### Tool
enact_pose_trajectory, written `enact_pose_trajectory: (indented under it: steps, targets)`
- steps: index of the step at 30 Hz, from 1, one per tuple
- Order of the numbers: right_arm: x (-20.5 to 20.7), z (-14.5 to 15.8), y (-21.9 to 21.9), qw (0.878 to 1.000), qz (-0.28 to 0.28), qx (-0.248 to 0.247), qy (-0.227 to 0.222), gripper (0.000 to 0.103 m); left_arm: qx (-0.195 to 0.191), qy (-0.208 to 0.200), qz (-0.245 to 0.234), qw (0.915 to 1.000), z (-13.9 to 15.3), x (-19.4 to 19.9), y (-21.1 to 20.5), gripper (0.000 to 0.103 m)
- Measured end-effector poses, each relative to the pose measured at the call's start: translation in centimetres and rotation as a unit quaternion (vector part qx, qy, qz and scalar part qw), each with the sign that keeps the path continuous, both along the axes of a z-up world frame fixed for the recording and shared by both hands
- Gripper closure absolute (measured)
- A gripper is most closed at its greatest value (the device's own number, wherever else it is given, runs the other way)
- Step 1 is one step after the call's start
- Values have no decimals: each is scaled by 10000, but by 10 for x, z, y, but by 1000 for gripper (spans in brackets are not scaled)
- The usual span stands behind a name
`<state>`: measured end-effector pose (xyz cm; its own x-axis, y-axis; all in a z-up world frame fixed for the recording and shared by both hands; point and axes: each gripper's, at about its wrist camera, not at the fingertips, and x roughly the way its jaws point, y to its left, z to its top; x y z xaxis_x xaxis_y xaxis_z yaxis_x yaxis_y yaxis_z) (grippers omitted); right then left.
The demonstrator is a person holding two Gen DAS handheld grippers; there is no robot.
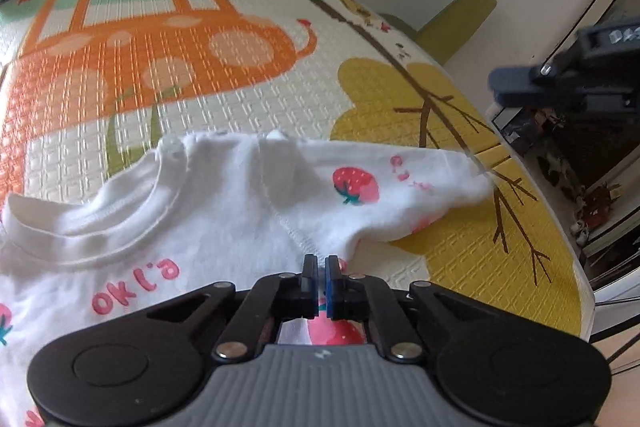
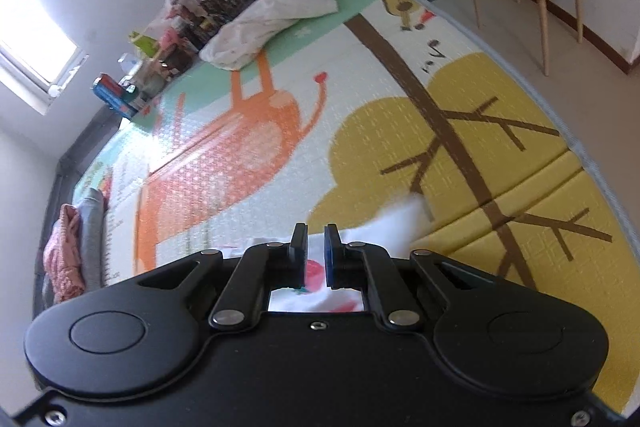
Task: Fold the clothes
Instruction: 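Hold the sleeve cuff with the right gripper while the left gripper pins the shoulder, then lift the held sleeve off the mat with the right gripper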
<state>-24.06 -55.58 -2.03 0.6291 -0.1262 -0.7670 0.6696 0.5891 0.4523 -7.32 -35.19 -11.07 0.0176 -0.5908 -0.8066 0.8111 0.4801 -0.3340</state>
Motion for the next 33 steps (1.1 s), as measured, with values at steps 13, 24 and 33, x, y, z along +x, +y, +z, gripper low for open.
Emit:
enact_pose_trajectory:
  steps: [13,24,33]
  targets:
    - [-22,-36,-18,9949,-637,169,759,75,82,51,-53,9999,-4,3,-3,99]
    - [-69,-76,-43,9833,-1446,914,629,62,173,1,-101,9998,-5,2,-6,99]
    - [-76,-105,-45,9711,-1815,1524,281,58,196,-8,-92,9998,-5,3,-8,98]
